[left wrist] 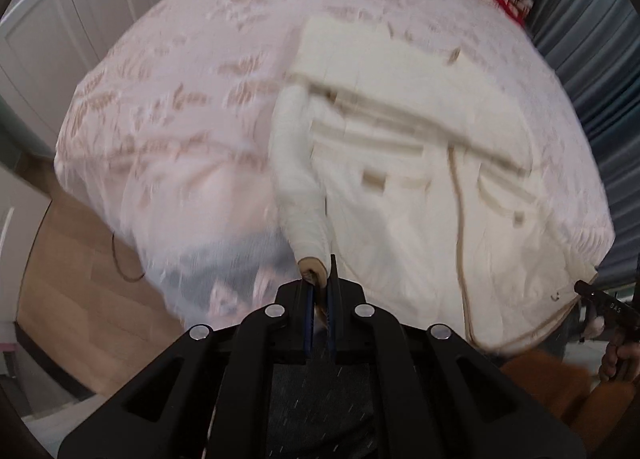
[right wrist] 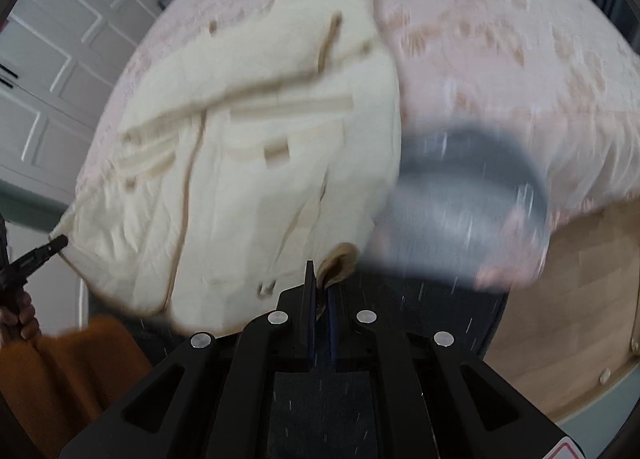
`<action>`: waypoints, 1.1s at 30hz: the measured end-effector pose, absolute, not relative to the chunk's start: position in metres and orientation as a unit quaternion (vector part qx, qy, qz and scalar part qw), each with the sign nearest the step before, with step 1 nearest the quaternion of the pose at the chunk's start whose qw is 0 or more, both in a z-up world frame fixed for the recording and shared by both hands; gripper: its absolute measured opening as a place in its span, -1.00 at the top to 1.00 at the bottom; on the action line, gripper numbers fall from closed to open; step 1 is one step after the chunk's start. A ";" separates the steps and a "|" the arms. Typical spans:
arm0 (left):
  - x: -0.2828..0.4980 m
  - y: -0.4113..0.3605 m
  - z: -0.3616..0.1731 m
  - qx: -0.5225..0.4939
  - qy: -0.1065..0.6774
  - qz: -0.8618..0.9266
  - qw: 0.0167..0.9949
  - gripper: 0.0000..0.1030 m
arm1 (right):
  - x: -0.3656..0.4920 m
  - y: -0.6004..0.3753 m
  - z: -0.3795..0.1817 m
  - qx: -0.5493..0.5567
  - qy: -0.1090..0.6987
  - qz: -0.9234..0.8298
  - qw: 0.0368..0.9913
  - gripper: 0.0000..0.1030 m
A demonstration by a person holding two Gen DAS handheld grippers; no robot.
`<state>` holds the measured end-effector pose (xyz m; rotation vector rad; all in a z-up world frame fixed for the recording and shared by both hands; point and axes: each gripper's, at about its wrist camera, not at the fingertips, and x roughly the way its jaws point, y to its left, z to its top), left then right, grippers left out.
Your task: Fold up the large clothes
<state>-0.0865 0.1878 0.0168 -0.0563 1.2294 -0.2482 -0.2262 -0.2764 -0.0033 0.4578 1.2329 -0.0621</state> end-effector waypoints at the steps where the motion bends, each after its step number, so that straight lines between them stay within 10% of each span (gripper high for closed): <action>1: -0.077 0.189 0.023 -0.038 0.565 -0.114 0.817 0.93 | -0.216 -0.283 0.009 0.211 0.555 -0.029 0.804 0.93; 13: 0.071 0.158 0.072 -0.025 0.411 -0.075 0.908 0.90 | -0.071 -0.323 0.081 0.167 0.361 -0.090 0.913 0.93; 33: 0.223 0.086 -0.056 0.046 0.481 0.003 0.876 0.85 | 0.062 -0.357 -0.044 0.234 0.408 -0.175 0.865 0.93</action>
